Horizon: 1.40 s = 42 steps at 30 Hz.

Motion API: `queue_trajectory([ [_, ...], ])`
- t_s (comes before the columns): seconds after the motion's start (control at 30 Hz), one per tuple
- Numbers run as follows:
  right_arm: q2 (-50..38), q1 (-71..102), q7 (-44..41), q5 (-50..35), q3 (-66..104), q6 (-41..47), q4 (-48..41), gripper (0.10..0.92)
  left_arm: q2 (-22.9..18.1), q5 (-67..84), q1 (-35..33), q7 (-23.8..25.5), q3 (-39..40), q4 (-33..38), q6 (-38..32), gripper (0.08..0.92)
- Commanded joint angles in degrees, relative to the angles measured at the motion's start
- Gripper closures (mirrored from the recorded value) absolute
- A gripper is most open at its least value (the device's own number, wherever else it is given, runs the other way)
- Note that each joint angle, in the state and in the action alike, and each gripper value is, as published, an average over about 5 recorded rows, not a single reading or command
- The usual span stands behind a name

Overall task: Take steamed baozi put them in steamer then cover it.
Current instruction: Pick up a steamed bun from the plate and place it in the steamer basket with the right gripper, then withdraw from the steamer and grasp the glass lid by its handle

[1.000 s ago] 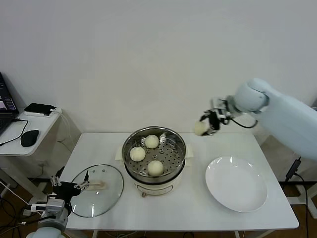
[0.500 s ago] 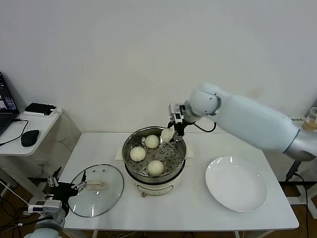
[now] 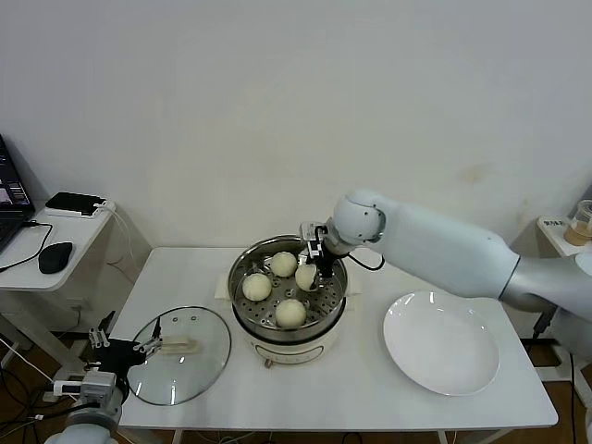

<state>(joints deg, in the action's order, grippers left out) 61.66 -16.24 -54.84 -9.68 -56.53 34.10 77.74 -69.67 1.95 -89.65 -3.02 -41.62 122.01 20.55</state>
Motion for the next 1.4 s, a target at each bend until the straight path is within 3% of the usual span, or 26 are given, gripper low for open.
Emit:
queue_trajectory([
  [0.03,1.03,1.56,0.44,2.25,-0.61,0.37,-0.69,0.406,0.03,-0.01,0.14,0.02,0.10,-0.12,0.00,0.177],
  [0.47,0.12,2.13,0.76,5.29,1.74,-0.38,-0.04,0.396,-0.06,0.00,0.17,0.02,0.08,-0.15,-0.01,0.177],
  [0.73,-3.12,0.83,0.63,2.69,6.83,0.16,4.13,0.227,-0.20,0.00,0.19,0.01,0.05,-0.14,-0.01,0.177],
  [0.87,-6.15,1.78,2.32,0.69,10.91,-0.15,7.17,0.204,-0.21,0.06,0.41,0.02,0.06,-0.30,-0.01,0.177],
  [1.13,-12.94,17.49,24.40,-6.21,25.83,-3.09,17.12,0.203,-0.23,0.26,0.67,-0.07,-0.03,-0.89,-0.37,0.177],
  [1.4,-13.69,52.66,41.26,3.93,59.31,-17.44,25.83,0.203,-0.73,1.20,0.99,-1.79,1.20,-1.89,-4.05,0.177],
])
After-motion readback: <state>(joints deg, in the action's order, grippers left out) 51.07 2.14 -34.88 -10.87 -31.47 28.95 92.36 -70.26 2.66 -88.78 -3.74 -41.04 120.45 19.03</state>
